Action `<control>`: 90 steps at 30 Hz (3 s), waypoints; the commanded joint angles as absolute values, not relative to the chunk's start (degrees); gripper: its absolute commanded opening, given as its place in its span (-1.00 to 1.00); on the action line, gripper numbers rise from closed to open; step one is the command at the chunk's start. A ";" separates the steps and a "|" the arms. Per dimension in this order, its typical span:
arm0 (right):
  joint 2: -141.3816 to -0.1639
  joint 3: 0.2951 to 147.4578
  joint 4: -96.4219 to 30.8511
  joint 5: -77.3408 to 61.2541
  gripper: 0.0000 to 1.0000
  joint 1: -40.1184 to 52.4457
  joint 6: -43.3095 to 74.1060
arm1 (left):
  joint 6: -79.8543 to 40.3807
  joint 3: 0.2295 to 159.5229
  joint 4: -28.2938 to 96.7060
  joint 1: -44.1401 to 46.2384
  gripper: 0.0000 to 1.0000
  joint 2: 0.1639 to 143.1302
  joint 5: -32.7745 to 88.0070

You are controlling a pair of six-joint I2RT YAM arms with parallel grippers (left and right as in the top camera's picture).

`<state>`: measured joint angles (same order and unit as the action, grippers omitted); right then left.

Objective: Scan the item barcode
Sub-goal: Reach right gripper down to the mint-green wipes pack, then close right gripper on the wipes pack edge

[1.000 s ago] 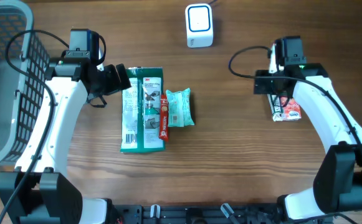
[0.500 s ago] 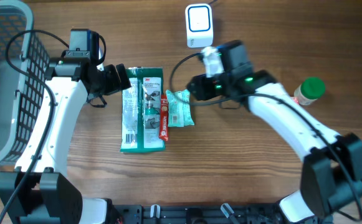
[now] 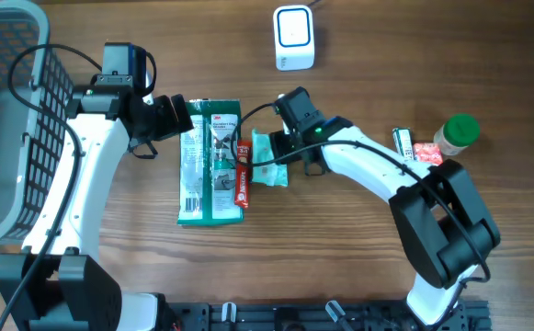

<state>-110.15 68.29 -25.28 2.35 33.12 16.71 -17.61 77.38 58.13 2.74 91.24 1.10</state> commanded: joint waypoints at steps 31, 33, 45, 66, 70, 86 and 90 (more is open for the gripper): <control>-109.78 68.88 -13.08 -28.71 0.34 25.32 6.52 | -16.71 77.84 58.13 2.87 1.00 91.31 0.36; -110.54 68.88 -11.75 -30.94 0.34 26.11 5.89 | -16.71 77.84 58.13 2.87 1.00 91.31 0.36; -117.36 68.88 -5.19 -29.26 -0.64 31.29 12.16 | -16.71 77.84 58.13 2.87 1.00 91.31 0.36; -93.84 69.01 -28.80 -15.51 0.07 25.78 9.23 | -16.71 77.84 58.13 2.87 1.00 91.31 0.36; -96.03 68.88 -31.31 -15.99 0.26 25.80 4.56 | -16.71 77.84 58.13 2.87 1.00 91.31 0.36; -112.81 69.06 -29.74 -19.66 0.02 25.78 0.23 | -16.71 77.84 58.13 2.87 1.00 91.31 0.36; -111.15 69.10 -30.74 -20.40 0.01 25.78 0.03 | -16.73 77.84 58.13 2.87 1.00 91.31 0.36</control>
